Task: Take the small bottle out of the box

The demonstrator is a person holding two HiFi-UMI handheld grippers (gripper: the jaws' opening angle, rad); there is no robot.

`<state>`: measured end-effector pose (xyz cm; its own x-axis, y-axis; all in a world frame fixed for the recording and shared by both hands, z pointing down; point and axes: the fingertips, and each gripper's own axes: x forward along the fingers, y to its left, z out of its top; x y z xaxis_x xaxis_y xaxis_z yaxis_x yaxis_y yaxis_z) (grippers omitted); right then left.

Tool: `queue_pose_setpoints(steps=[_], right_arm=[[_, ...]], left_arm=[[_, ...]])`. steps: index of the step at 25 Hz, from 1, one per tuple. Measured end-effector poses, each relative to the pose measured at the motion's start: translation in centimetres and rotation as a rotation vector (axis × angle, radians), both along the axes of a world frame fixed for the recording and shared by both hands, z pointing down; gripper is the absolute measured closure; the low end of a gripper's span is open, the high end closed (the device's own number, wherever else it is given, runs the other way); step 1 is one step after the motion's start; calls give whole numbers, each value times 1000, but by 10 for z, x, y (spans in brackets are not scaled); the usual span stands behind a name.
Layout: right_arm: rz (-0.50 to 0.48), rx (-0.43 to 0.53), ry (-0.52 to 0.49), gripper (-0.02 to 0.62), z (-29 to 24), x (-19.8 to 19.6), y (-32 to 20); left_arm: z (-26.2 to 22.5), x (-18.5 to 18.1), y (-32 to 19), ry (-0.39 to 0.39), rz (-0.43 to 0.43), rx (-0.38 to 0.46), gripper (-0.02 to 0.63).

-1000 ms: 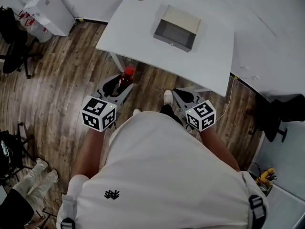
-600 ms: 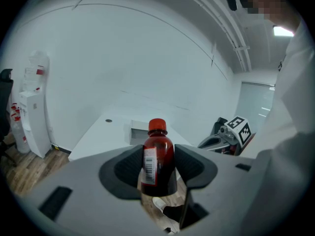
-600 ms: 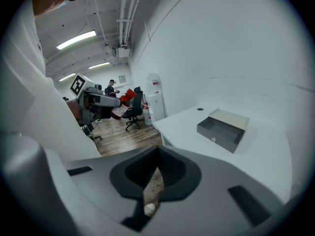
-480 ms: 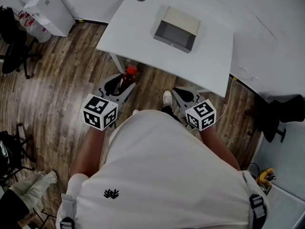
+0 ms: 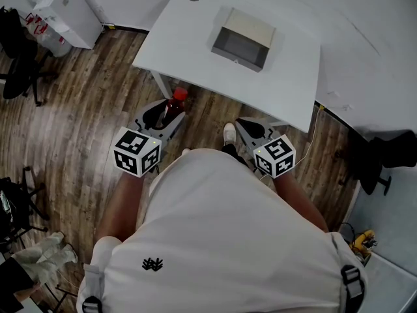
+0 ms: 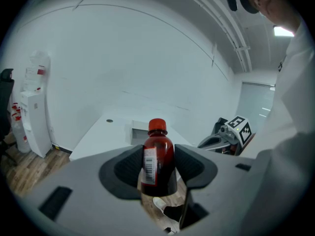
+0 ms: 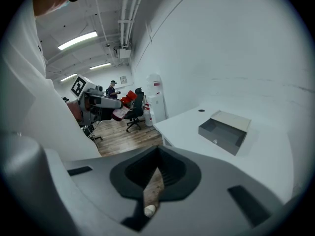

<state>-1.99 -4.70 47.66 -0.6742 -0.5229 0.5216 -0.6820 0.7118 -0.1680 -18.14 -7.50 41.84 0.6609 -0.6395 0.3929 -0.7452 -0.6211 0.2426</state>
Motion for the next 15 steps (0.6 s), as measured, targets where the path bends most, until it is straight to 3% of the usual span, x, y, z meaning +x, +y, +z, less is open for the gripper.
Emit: queue_pose_setpoints(steps=[15], right_arm=[[-10, -2, -1, 589, 4, 3, 3]], left_arm=[[4, 5, 5, -7, -9, -15, 399]])
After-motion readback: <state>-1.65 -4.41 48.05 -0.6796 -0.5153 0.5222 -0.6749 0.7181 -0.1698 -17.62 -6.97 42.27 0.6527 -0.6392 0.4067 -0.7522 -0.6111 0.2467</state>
